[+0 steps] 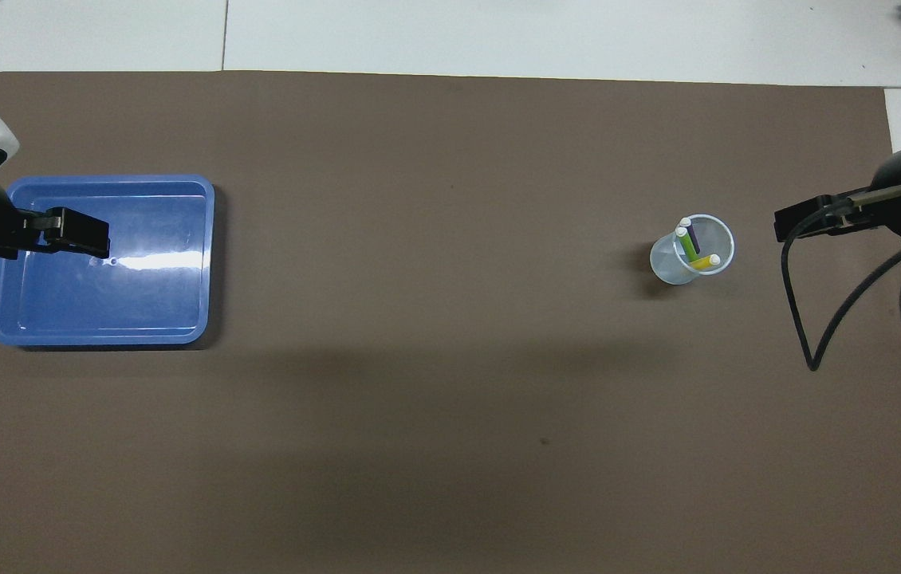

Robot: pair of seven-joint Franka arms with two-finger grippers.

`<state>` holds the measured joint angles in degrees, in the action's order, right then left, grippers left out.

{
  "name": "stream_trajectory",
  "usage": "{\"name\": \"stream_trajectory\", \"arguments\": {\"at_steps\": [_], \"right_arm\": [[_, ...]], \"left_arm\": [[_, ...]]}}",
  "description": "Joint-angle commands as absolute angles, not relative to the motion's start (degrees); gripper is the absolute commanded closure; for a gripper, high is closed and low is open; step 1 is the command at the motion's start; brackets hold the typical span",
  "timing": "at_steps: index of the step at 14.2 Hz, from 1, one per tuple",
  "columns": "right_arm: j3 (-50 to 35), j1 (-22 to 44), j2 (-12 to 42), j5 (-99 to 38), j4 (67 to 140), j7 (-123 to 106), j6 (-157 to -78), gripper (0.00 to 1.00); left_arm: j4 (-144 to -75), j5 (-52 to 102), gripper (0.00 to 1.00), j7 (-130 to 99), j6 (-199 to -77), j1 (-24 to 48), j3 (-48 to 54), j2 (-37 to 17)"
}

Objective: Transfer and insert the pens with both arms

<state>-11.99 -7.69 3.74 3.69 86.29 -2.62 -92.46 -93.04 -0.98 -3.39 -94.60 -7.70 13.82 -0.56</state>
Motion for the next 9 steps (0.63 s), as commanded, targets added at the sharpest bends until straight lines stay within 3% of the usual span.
{"name": "stream_trajectory", "arguments": {"at_steps": [1,9], "right_arm": [[-12.1,-8.6,3.0,4.2,86.4,-1.8,-91.1,0.0],[-12.0,-9.8,1.7,3.3,88.2,-1.5,-90.5,0.0]], "left_arm": [[-94.0,-1.8,0.0,-3.3,-94.3,-7.6,13.6,0.4],[-94.0,-1.9,0.0,-3.3,-94.3,-7.6,13.6,0.4]]}}
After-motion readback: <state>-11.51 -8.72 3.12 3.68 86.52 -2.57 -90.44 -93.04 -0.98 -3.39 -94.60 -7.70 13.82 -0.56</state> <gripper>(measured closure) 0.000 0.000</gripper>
